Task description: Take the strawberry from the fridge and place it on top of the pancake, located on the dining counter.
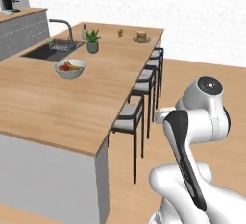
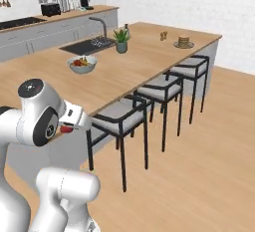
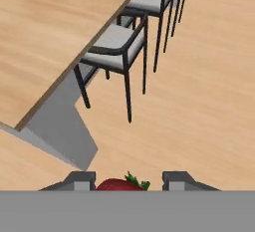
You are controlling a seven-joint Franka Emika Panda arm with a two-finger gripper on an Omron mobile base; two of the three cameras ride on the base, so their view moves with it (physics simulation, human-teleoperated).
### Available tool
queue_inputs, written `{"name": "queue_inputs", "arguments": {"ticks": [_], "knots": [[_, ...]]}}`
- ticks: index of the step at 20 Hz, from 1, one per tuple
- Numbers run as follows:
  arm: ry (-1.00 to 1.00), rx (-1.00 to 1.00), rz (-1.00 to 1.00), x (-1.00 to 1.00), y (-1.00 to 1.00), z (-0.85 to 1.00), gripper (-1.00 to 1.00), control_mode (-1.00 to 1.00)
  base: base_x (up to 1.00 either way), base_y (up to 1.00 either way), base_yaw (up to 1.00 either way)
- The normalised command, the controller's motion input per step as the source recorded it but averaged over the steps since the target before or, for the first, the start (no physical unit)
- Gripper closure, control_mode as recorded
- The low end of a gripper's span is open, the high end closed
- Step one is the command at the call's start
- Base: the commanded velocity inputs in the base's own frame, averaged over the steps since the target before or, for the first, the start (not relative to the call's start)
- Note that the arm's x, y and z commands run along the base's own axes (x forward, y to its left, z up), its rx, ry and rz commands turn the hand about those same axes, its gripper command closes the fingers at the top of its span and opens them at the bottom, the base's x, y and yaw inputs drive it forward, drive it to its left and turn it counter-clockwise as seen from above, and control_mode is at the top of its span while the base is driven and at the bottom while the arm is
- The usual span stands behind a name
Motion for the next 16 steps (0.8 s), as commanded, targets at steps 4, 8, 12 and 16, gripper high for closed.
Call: {"name": "queue_inputs", "arguments": {"ticks": [4, 8, 12, 16], "knots": [[0.0, 0.0, 0.0, 0.0, 0.0, 0.0, 1.0, 1.0, 0.58, -1.0, 0.27], [0.0, 0.0, 0.0, 0.0, 0.0, 0.0, 1.0, 1.0, 0.52, -1.0, 0.33], [0.0, 0.0, 0.0, 0.0, 0.0, 0.0, 1.0, 1.0, 0.5, -1.0, 0.34], [0.0, 0.0, 0.0, 0.0, 0.0, 0.0, 1.0, 1.0, 0.52, -1.0, 0.33]]}}
